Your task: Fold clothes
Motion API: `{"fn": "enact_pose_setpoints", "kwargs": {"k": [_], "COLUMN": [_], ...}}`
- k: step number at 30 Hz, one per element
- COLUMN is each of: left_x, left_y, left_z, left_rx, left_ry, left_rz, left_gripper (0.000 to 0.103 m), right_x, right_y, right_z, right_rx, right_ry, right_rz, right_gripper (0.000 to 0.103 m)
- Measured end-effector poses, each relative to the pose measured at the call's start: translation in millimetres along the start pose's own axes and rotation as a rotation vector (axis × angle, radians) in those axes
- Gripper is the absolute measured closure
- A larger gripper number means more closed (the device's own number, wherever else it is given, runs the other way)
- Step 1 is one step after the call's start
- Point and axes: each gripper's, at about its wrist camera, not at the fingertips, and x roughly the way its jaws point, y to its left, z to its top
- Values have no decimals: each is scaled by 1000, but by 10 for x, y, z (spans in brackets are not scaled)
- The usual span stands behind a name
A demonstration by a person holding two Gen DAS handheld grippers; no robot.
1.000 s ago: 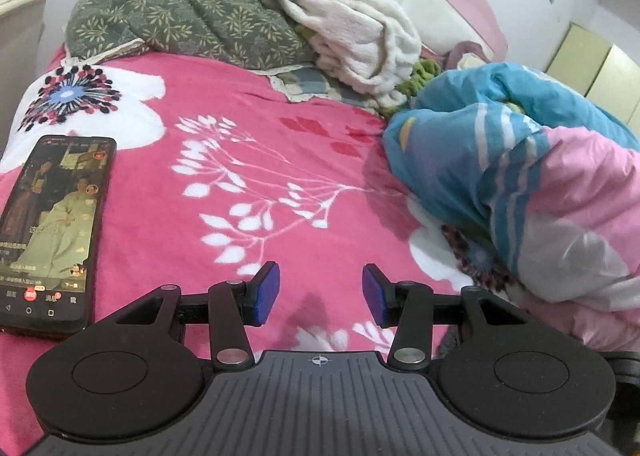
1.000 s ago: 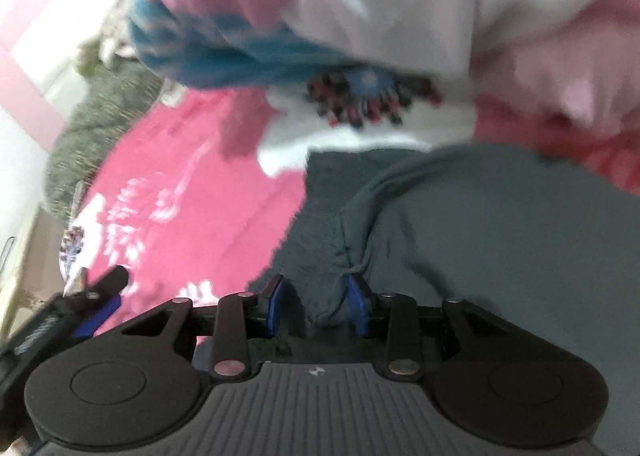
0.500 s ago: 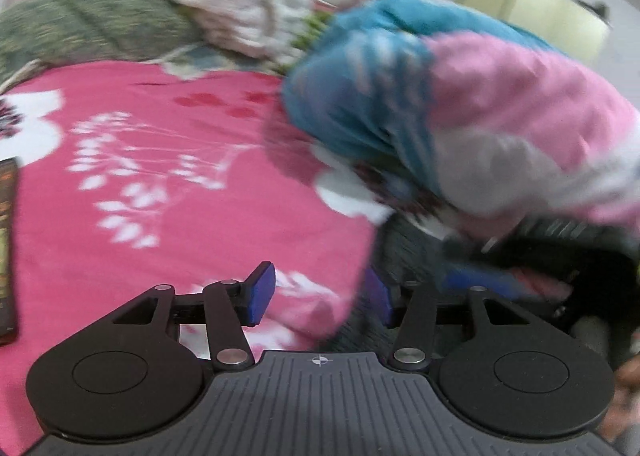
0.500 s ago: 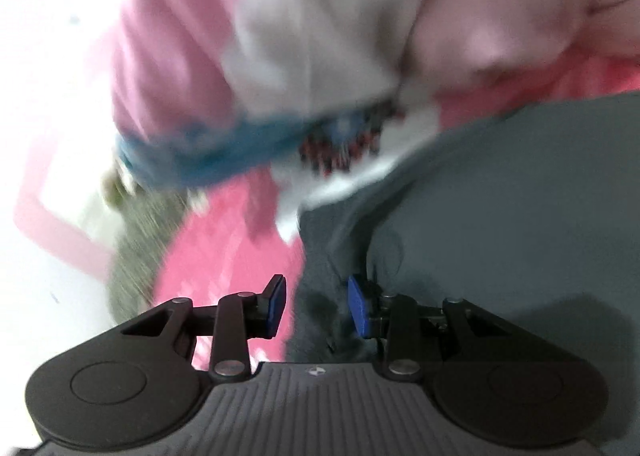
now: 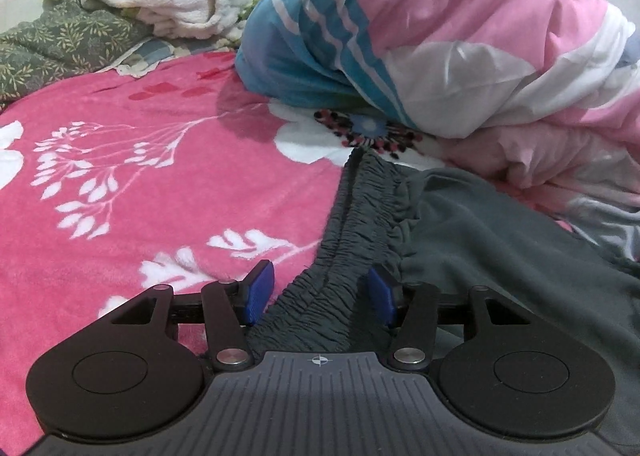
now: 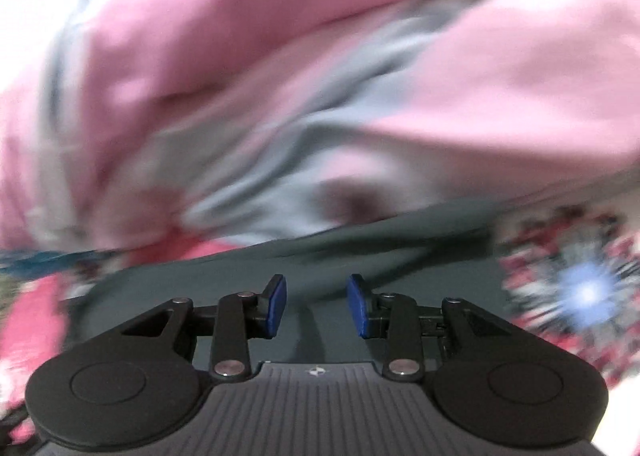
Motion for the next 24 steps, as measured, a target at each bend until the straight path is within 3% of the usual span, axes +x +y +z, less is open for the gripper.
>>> {"fn": "enact_pose_setpoints", "kwargs": {"k": [4,9,13,18,24], "left_x": [14,33,33,32,21], "left_y": [-33,-53,-38,-22,-2], "left_z": [-4,-10,-7,-1,7], "left_rx": [18,33,28,16,-2], "left_ry": [-6,-10,-10,-7,-1], "left_rz": [18,28,24,17,10], "left_gripper": [51,51,51,51,51], "right_x": [276,441,266,-287,-730], "right_y": [-225,-361,-395,-482,-466], "right_z": [139,226,204,131,-245], "right_rx": [16,79,83,58,-99], "right_ry": [-49,-88,-75,-63,81], "right_rz": [-89,-75,-59,-45,48], "right_gripper": [69,70,69,68,68]}}
